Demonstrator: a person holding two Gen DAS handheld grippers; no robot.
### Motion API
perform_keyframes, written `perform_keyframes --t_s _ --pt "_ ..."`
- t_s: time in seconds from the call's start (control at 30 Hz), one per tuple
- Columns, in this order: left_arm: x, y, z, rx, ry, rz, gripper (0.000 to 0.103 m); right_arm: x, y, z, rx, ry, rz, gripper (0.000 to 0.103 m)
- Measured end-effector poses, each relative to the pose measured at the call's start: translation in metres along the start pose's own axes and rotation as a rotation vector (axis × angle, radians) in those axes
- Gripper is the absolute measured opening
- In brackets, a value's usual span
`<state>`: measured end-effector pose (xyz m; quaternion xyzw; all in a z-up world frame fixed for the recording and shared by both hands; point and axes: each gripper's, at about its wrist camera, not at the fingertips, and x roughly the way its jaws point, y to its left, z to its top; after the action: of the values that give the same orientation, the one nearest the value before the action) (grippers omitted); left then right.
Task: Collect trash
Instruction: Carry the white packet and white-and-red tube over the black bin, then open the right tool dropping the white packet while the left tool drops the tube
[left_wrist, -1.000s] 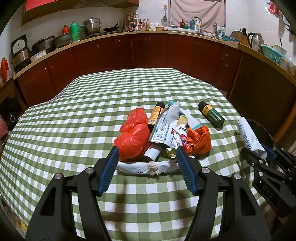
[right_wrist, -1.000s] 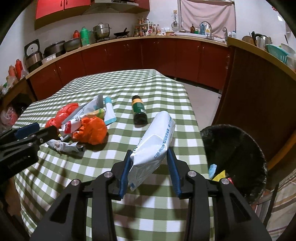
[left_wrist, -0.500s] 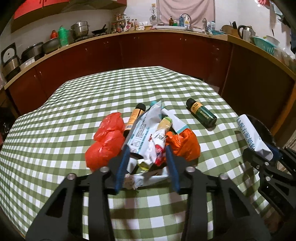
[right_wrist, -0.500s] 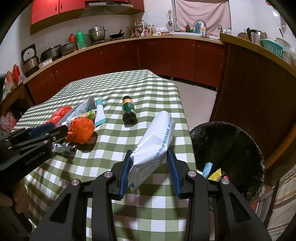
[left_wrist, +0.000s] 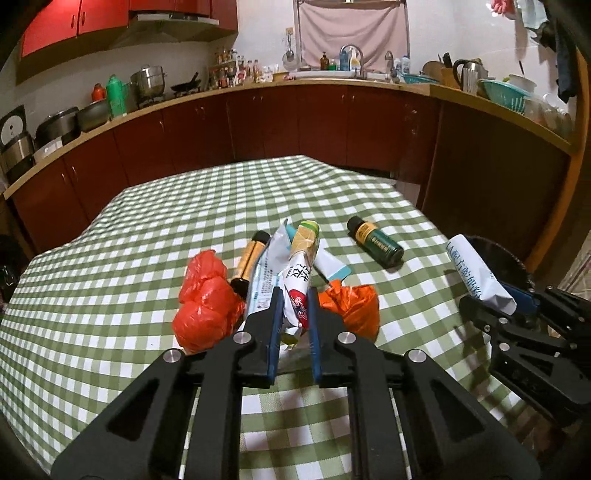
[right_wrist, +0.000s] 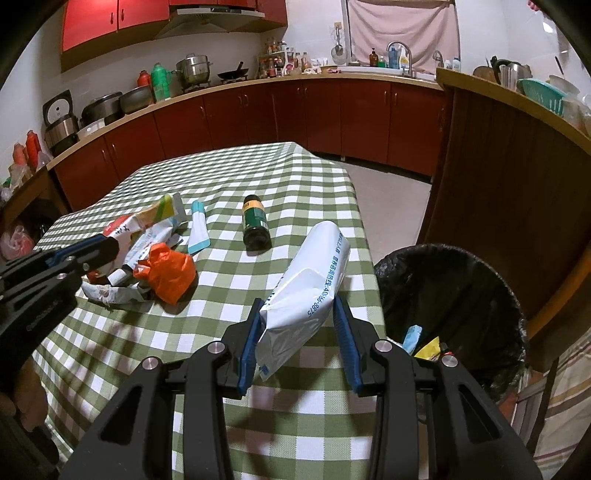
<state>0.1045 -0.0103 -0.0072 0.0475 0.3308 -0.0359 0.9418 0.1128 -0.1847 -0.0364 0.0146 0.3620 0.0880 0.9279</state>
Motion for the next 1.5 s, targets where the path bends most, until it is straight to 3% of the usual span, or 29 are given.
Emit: perform_keyframes --t_s 0.27,0.47,0.9,1.5 --pt "-0.021 -0.013 0.008 0.019 -0.056 -0.01 0.013 -0.019 -0.014 0.0 -0.006 -0.051 -0.061 0.038" --pt "-0.026 -0.04 0.013 0.051 -0.071 -0.059 0.013 -0.029 -0.039 0.0 0.015 -0.065 -0.114 0.038" --pt "0.003 -0.128 0.019 0.151 -0.055 -0.165 0.013 -0.037 -0.103 -0.011 0.048 -0.066 -0.236 0.038" --pt "0.055 -0.199 0.027 0.241 0.005 -0.188 0.013 -0.017 -0.147 -0.016 0.103 -0.053 -0.242 0.038"
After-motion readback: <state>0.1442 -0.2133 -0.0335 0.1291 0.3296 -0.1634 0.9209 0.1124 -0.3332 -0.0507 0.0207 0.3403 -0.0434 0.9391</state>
